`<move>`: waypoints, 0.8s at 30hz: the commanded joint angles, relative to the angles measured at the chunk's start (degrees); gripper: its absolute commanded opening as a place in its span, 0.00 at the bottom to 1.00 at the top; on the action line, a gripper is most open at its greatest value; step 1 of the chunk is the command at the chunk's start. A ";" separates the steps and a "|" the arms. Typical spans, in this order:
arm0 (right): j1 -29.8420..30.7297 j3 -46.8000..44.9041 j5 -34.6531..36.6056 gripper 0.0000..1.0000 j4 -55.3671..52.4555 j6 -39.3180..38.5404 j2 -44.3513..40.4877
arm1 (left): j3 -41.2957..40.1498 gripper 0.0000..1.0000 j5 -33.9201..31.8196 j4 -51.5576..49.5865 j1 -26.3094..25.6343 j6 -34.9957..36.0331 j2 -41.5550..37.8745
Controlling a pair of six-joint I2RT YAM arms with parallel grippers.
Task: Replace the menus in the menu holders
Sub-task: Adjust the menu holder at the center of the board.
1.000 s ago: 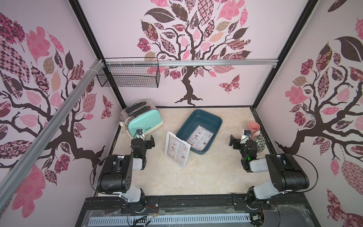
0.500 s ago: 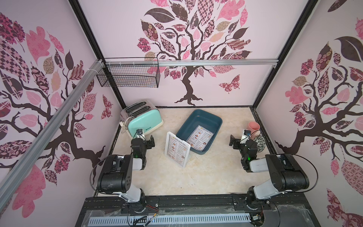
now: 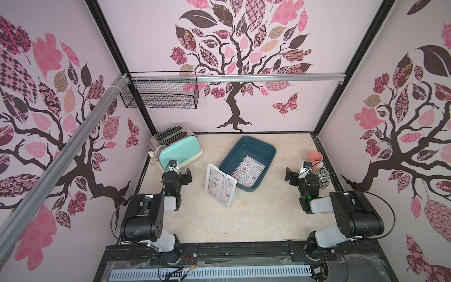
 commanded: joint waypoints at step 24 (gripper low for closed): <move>11.06 39.90 -33.93 0.91 -75.72 13.42 -25.31 | 15.85 0.80 6.24 -71.47 -17.92 -35.89 -40.90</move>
